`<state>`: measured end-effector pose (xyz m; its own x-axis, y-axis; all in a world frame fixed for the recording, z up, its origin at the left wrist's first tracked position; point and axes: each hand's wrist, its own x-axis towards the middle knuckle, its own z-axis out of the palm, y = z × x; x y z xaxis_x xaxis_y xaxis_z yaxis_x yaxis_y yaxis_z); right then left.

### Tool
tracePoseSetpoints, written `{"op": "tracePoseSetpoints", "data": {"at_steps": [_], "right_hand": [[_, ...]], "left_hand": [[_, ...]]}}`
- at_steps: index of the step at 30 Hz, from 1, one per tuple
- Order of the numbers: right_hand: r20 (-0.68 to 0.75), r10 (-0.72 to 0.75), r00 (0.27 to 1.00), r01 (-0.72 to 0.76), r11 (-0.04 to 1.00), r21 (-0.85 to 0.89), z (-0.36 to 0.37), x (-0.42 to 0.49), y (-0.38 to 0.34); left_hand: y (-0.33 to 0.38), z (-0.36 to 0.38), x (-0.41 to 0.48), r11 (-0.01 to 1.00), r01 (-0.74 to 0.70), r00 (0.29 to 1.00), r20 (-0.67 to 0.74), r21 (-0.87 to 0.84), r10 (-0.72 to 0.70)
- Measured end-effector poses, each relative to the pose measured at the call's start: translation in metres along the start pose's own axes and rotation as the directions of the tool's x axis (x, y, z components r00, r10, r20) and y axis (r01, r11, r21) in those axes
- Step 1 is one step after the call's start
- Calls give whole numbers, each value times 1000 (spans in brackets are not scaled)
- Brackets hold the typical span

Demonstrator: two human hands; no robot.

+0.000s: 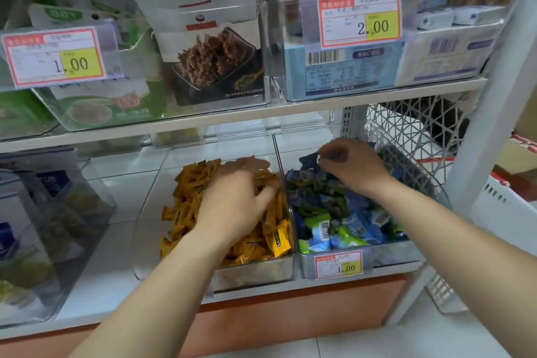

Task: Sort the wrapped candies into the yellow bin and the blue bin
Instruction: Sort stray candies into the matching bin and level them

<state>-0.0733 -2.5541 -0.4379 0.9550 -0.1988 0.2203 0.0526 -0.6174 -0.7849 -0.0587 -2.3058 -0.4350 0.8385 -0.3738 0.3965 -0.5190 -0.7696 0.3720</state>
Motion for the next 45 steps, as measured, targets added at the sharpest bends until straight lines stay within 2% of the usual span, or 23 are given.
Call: {"op": "tracePoseSetpoints", "data": {"at_steps": [2,4,7,9,10,14,18,20,26,28,32,34,36,38,40,42,45], "right_hand": [[-8,10,1000,-11,996,-89,-6,0,14],[56,-20,998,30,982,-188,-4,-2,21],[346,-22,938,165,906,-390,11,-4,20],[466,3,885,248,843,-477,22,-3,19],[468,-11,884,275,823,-498,27,0,19],[334,-148,931,321,770,-552,38,30,13],[409,2,912,291,700,-652,53,60,15],[390,63,919,262,642,-721,62,68,18],[303,25,953,245,525,-815,77,77,31],[298,17,955,247,515,-821,79,77,32],[305,-40,951,274,561,-781,72,71,29],[256,-97,962,251,684,-685,60,64,25],[177,-168,970,237,822,-517,45,57,22],[153,-173,973,219,904,-367,30,47,18],[201,-124,972,184,931,-314,18,37,15],[236,-85,968,167,920,-354,13,30,13],[199,-49,979,111,943,-314,15,24,5]], "left_hand": [[13,12,-3,999,-45,996,70,-12,46],[19,23,-5,999,-47,988,148,-28,51],[17,31,-4,998,1,985,173,-61,9],[15,34,-3,997,14,989,147,-75,-2],[16,35,-4,997,15,991,135,-78,-5],[18,40,-6,996,16,995,100,-93,-7],[15,42,-6,995,6,996,90,-98,3],[13,43,-6,995,2,996,89,-101,7],[11,43,-5,994,4,996,94,-110,6],[11,44,-6,994,6,995,95,-110,5],[11,41,-6,991,9,994,107,-131,5],[9,40,-6,989,12,993,119,-147,6],[9,40,-6,987,17,991,131,-161,4],[9,39,-5,986,26,990,142,-166,-2],[11,38,-5,987,32,989,148,-159,-8],[12,37,-5,987,36,989,149,-159,-12],[13,37,-5,984,41,989,146,-171,-15]]}}
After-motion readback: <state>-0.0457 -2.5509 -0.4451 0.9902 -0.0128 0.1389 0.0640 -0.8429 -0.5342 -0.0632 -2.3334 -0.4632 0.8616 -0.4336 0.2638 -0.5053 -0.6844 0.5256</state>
